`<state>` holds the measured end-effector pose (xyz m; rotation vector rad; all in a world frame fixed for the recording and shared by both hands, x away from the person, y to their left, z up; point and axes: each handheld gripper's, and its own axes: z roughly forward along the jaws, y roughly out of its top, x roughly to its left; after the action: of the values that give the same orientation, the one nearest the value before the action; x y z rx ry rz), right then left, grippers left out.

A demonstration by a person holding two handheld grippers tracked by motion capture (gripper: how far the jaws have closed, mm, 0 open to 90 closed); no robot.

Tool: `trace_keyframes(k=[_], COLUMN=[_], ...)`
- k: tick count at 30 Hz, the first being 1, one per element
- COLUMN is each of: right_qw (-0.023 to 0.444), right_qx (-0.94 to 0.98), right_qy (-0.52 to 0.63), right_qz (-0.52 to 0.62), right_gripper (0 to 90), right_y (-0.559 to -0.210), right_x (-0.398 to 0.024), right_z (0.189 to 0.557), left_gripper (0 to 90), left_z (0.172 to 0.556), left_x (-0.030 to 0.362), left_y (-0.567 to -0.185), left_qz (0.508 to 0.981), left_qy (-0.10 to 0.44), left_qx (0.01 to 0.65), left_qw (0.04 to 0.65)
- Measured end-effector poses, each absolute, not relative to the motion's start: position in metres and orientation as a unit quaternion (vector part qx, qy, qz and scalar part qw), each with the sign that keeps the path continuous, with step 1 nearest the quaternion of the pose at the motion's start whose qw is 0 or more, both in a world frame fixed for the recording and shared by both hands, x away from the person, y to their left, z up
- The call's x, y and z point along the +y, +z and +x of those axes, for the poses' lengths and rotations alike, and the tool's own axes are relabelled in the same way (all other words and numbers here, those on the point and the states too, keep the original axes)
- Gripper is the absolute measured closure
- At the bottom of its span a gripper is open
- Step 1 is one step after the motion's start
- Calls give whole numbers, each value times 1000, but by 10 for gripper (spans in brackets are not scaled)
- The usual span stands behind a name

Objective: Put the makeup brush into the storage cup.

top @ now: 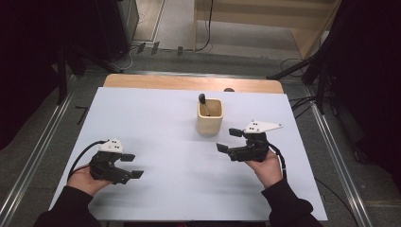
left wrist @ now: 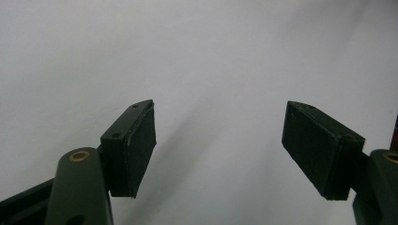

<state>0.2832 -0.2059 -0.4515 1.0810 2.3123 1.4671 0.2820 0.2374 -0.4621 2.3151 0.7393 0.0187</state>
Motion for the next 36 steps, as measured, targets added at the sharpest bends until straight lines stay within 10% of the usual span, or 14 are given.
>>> trace_keyframes(k=[36], right_qw=[89], right_qx=[784], right_qy=[494], right_qz=[365], right_gripper=[200], right_y=[-466], right_x=[-241], right_z=[245], left_gripper=[269], left_z=[281], left_x=[238], left_y=[-462], left_qz=[891], left_qy=[9], left_qx=[286], left_qw=[351])
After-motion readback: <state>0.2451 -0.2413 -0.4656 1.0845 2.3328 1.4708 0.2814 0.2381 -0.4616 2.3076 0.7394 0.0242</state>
